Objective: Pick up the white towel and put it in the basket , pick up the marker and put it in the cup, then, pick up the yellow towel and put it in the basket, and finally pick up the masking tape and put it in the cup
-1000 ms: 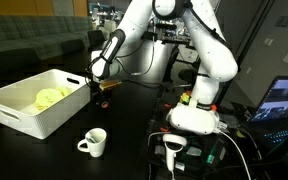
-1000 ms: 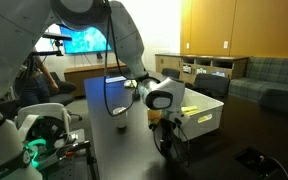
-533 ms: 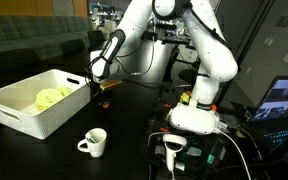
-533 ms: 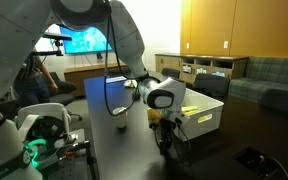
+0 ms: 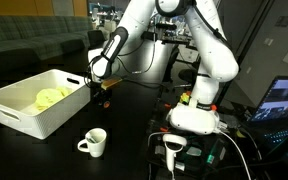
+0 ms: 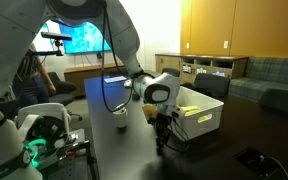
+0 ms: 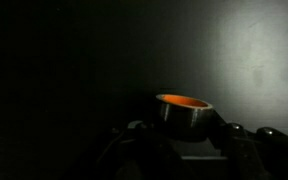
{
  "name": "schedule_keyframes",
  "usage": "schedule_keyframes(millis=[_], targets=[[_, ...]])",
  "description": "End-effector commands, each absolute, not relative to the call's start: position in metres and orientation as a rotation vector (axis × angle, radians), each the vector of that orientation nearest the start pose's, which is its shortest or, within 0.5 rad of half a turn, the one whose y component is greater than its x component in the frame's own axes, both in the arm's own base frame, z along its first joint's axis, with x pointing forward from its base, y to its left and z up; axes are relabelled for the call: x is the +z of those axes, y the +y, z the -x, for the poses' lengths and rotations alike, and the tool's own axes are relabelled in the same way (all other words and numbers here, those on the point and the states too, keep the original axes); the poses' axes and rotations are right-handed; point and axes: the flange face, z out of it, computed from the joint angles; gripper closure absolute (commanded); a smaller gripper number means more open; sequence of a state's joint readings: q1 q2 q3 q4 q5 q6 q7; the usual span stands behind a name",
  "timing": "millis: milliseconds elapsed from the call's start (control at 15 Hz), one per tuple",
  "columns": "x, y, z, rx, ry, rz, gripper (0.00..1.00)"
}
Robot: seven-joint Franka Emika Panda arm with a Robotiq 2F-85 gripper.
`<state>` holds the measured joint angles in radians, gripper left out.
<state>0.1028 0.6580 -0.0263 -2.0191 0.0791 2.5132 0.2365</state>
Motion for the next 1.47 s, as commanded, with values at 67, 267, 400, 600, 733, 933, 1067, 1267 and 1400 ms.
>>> schedule_keyframes(millis=[67, 267, 400, 600, 733, 933, 1067, 1267, 1400], targets=[[0.148, 0.083, -0.538, 0.216, 0.065, 3.193, 0.73], [0.170, 0.121, -0.516, 0.179, -0.123, 3.236, 0.73], [0.182, 0.150, -0.505, 0.142, -0.246, 3.252, 0.73], [0.199, 0.193, -0.491, 0.079, -0.390, 3.259, 0.73], [0.211, 0.219, -0.481, 0.037, -0.472, 3.251, 0.73], [0.221, 0.256, -0.468, -0.002, -0.604, 3.218, 0.73], [0.226, 0.278, -0.457, -0.009, -0.691, 3.184, 0.73], [0.229, 0.307, -0.441, -0.020, -0.781, 3.145, 0.73], [0.231, 0.324, -0.431, -0.013, -0.839, 3.116, 0.73]])
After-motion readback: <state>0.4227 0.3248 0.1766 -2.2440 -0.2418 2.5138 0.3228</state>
